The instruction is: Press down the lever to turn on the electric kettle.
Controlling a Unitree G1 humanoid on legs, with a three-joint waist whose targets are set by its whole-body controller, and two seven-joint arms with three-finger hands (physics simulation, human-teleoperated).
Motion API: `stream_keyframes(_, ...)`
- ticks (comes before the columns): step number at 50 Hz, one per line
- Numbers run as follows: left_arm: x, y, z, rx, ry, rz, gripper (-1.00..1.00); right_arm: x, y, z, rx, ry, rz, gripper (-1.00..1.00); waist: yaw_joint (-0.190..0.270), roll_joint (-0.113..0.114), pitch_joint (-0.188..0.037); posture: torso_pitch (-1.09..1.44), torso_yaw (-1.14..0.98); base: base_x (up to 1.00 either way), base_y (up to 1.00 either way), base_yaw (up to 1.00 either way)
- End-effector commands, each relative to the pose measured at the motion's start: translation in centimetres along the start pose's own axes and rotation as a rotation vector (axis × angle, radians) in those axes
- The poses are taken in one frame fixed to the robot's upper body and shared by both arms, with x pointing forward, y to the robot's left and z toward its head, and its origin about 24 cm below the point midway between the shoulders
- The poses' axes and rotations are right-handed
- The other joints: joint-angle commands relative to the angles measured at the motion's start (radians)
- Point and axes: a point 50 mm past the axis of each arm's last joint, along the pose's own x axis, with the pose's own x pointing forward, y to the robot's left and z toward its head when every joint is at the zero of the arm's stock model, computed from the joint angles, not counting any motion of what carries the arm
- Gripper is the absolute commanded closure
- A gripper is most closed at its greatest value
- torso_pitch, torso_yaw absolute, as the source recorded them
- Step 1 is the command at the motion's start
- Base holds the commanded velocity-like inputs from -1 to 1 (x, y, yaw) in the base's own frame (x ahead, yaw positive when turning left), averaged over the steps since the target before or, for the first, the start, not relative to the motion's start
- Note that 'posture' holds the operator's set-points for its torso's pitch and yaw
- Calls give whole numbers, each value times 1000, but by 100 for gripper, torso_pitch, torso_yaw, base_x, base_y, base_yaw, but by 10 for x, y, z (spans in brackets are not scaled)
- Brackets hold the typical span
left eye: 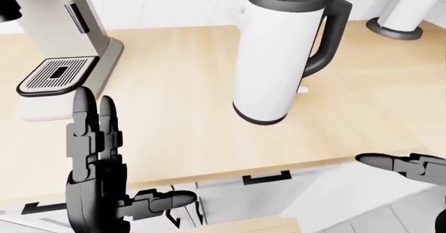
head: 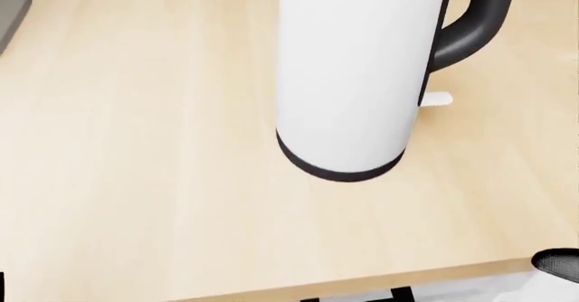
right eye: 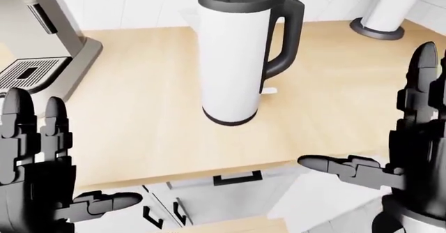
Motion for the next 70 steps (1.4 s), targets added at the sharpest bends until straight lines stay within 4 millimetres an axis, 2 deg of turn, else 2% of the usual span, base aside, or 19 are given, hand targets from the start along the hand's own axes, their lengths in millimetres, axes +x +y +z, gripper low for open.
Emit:
stream_keyframes(1, 3, 1, 12, 0, -68, 4, -100, 5, 0, 8, -11, -40, 14, -100, 1, -2, -6, 0, 0, 0, 0, 0)
stream_keyframes(10, 2, 1, 11, 3, -68, 4, -100, 31, -8, 22, -74, -74, 22, -100, 1, -5, 1, 0, 0, 0, 0, 0)
stream_keyframes(18, 2, 0, 11, 4, -69, 3, -100, 56, -16, 14, -105, -20, -3, -100, 3, -12, 4, 0, 0, 0, 0, 0)
stream_keyframes(25, 2, 0, 11, 4, -69, 2, -100, 90, -4, -9, -119, 46, 14, -100, 0, -12, 1, 0, 0, 0, 0, 0)
stream_keyframes(34, 2, 1, 12, 5, -69, 4, -100, 126, 20, -47, -97, 152, 47, -100, 1, -8, -5, 0, 0, 0, 0, 0)
stream_keyframes(35, 3, 0, 11, 8, -67, -1, -100, 133, 29, -77, -135, 239, 101, -100, 1, -7, -7, 0, 0, 0, 0, 0)
stream_keyframes(47, 3, 0, 11, 14, -69, -1, -100, 136, 51, -116, -143, 386, 155, -100, 8, -2, -14, 0, 0, 0, 0, 0)
stream_keyframes(53, 2, -1, 11, 15, -70, -2, -100, 136, 48, -123, -135, 404, 144, -100, 11, -3, -15, 0, 0, 0, 0, 0)
stream_keyframes(60, 2, -1, 11, 16, -71, -2, -100, 149, 49, -121, -131, 400, 137, -100, 10, -5, -14, 0, 0, 0, 0, 0)
stream_keyframes(70, 2, -1, 11, 17, -70, -3, -100, 163, 53, -135, -138, 423, 134, -100, 11, -8, -12, 0, 0, 0, 0, 0)
